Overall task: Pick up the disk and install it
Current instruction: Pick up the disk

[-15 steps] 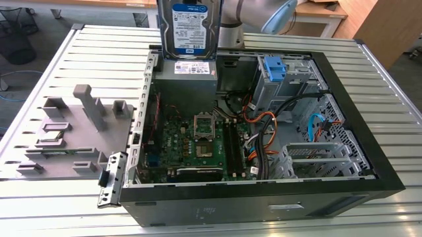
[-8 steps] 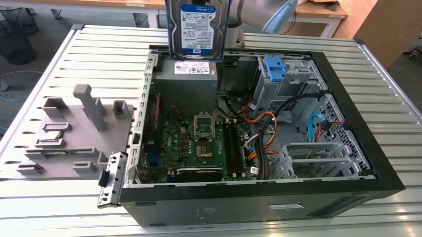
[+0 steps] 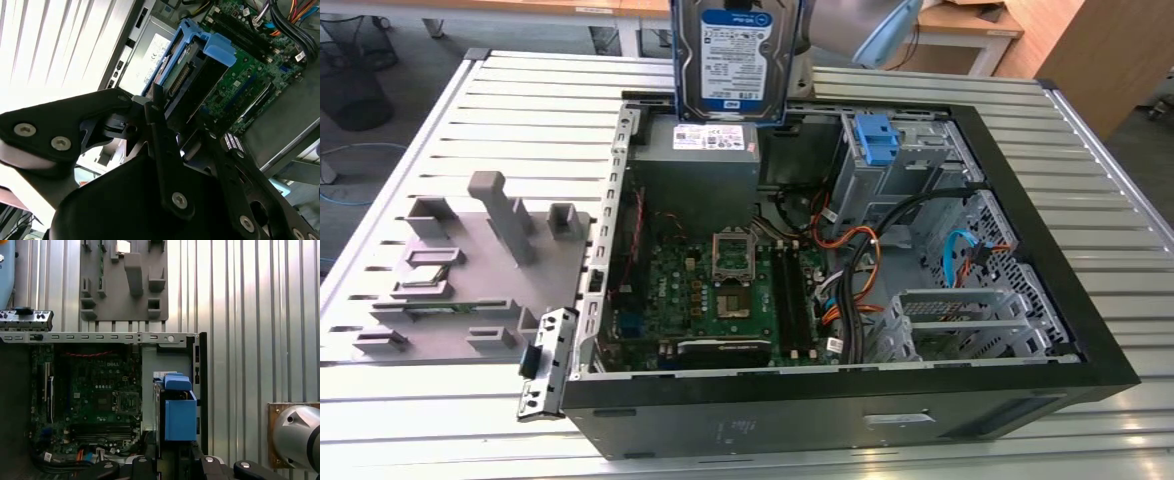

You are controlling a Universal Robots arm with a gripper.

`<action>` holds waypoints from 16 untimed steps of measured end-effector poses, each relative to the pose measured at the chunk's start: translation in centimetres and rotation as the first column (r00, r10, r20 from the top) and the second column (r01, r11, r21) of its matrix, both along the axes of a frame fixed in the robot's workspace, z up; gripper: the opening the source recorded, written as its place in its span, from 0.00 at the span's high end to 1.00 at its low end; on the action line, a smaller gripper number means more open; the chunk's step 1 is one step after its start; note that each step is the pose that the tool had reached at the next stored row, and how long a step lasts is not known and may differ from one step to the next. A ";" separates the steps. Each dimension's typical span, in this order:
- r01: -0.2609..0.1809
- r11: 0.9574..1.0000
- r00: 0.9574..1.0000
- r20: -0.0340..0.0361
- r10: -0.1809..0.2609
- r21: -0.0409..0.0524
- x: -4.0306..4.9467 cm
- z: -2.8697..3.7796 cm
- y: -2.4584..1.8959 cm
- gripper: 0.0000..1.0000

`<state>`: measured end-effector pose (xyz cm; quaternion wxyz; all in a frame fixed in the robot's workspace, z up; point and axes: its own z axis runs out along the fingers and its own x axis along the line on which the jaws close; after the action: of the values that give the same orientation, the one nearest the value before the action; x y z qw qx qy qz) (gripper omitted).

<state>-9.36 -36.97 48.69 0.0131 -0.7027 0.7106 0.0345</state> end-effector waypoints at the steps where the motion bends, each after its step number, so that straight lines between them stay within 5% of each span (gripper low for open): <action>1: 0.000 1.000 1.000 0.000 0.000 0.000 0.21 0.00 0.00 0.65; 16: 0.000 1.000 1.000 0.000 0.000 0.000 2.80 0.00 0.00 0.65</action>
<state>-6.56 -36.97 48.69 0.0130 -0.7027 0.7106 0.0345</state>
